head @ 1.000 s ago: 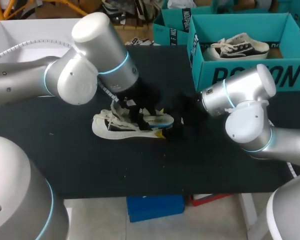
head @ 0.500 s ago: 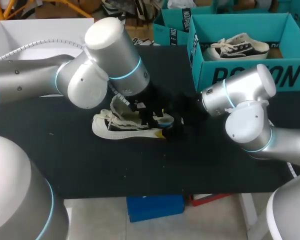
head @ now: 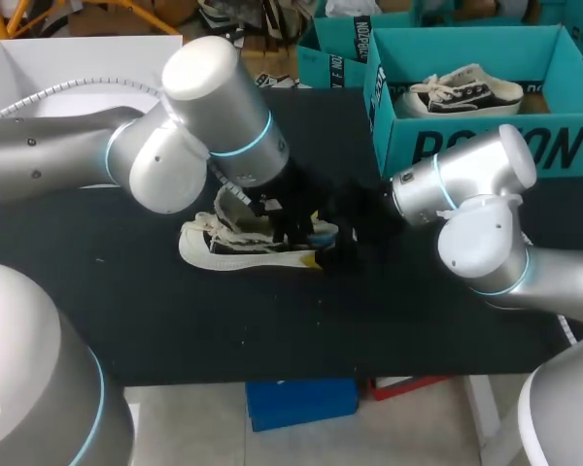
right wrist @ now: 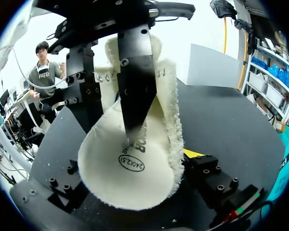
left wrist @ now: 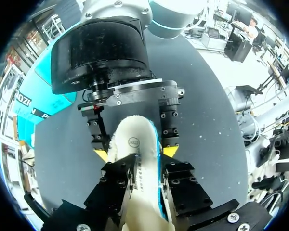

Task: Take the shoe out of the shoebox, open the shoe tongue, remove and reinsert the insole, then place the shoe into the shoebox

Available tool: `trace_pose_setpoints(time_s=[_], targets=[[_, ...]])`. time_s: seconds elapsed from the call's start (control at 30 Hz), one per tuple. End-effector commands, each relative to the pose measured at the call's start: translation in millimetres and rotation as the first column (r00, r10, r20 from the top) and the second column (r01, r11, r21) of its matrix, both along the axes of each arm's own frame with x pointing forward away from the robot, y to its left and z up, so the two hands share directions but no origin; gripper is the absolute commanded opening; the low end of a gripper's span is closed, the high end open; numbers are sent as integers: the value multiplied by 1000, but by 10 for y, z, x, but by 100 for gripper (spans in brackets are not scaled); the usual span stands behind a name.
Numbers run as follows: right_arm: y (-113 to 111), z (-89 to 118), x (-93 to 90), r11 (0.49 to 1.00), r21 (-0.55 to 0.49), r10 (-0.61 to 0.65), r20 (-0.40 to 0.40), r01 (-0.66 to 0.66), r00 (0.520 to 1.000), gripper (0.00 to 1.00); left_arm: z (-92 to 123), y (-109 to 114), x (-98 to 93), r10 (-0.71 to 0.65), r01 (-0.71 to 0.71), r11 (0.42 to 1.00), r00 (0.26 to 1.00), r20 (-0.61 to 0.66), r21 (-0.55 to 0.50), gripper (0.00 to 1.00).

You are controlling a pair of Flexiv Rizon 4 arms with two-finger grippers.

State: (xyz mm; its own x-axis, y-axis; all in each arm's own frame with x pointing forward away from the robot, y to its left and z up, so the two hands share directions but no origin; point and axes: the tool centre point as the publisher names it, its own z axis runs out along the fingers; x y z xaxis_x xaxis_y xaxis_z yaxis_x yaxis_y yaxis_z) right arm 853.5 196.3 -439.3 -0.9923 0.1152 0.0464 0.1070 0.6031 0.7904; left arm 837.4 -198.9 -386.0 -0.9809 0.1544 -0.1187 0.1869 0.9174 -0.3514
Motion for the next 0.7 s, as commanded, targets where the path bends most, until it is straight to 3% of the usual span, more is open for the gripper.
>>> trace_pose_setpoints(time_s=[0.03,0.2,0.23,0.7], targets=[[-19,-21,10,1000,-1,0,0,0,1000,0,-7,37,5,1,-1,1000,1000,1,-10,21],[-19,-21,10,1000,-1,0,0,0,1000,0,5,35,32,8,-8,1000,1000,-1,-16,9],[-19,-21,10,1000,-1,0,0,0,1000,0,12,38,36,8,-8,1000,1000,-2,-19,0],[-19,-21,10,1000,-1,0,0,0,1000,0,150,140,-104,-67,60,994,996,-64,-93,0]])
